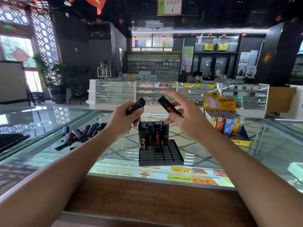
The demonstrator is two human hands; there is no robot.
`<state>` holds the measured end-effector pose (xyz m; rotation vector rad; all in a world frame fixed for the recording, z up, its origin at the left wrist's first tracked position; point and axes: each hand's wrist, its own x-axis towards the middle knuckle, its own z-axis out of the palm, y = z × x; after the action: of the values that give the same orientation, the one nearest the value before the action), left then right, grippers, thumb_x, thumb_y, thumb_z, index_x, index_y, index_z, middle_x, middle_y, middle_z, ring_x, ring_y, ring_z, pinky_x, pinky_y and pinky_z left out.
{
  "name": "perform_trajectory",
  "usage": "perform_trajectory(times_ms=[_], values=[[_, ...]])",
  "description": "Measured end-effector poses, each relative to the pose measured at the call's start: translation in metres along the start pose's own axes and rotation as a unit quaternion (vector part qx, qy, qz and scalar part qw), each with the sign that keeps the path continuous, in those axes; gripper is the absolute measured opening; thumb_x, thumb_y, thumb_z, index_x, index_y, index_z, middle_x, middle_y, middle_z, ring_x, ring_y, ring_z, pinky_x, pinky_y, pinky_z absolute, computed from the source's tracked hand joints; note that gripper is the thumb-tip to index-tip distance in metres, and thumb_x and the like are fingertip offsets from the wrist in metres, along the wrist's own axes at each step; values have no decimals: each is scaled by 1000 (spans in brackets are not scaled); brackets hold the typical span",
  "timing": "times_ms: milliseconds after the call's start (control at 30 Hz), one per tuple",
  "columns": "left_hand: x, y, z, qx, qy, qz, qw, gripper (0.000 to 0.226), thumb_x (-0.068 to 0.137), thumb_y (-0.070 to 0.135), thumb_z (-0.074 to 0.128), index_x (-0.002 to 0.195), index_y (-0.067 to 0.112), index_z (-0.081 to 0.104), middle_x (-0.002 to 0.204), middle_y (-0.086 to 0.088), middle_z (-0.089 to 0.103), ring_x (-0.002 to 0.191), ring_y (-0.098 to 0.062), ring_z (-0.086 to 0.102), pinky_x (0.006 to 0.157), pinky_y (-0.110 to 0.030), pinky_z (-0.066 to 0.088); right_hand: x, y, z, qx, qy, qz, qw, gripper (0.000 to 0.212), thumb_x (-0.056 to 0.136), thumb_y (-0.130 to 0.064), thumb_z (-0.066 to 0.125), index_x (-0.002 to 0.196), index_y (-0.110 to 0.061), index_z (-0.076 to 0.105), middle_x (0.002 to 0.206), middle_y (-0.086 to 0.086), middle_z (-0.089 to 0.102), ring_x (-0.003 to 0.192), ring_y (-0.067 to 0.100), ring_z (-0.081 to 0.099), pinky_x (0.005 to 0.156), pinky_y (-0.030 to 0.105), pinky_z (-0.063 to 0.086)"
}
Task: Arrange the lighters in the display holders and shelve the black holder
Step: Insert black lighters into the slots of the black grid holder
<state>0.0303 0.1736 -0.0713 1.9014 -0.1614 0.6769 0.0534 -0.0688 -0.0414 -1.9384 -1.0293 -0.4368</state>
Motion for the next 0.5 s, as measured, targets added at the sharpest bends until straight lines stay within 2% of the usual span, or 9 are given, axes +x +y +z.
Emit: perform_trajectory(times_ms=[67,133,233,300,367,500], values=[[0,0,0,2,0,4,1000,17,103,25,64,100,8,65,66,-4,64,47,-11,48,37,-23,32,-1,-1,1,-6,8,-11,1000,57,102,-1,60,141,-42,53,115,-3,61,80,10,78,85,48,63],[0,-1,-1,1,1,1,1000,19,103,26,64,101,7,65,67,-6,64,48,-12,50,39,-23,32,-1,1,2,8,26,-17,999,40,100,-8,68,132,-30,59,102,-3,67,73,12,78,77,46,65],[1,0,-3,-28,0,-3,1000,26,103,29,64,103,3,66,67,-7,65,48,-18,49,40,-22,30,-2,4,2,25,40,-18,999,30,89,-18,83,112,-19,63,84,-3,76,75,10,76,77,36,64],[1,-1,-4,-48,-4,-6,999,29,104,32,61,105,4,68,67,-10,64,50,-22,47,39,-22,28,-1,9,4,21,22,-13,999,29,85,-21,87,102,-18,64,84,-5,76,80,10,74,80,36,62],[2,-3,-3,-61,-5,-10,998,31,107,33,55,106,6,70,68,-10,63,49,-22,45,39,-22,27,-1,15,8,-12,2,-15,1000,27,83,-26,89,94,-20,66,86,-8,73,82,10,69,80,42,58],[4,-3,-2,-94,-7,-34,995,33,111,30,45,117,9,70,76,-8,66,44,-16,43,39,-21,23,-2,22,15,-75,-36,-13,996,26,82,-36,88,91,-27,66,82,-15,68,77,6,63,76,44,56]])
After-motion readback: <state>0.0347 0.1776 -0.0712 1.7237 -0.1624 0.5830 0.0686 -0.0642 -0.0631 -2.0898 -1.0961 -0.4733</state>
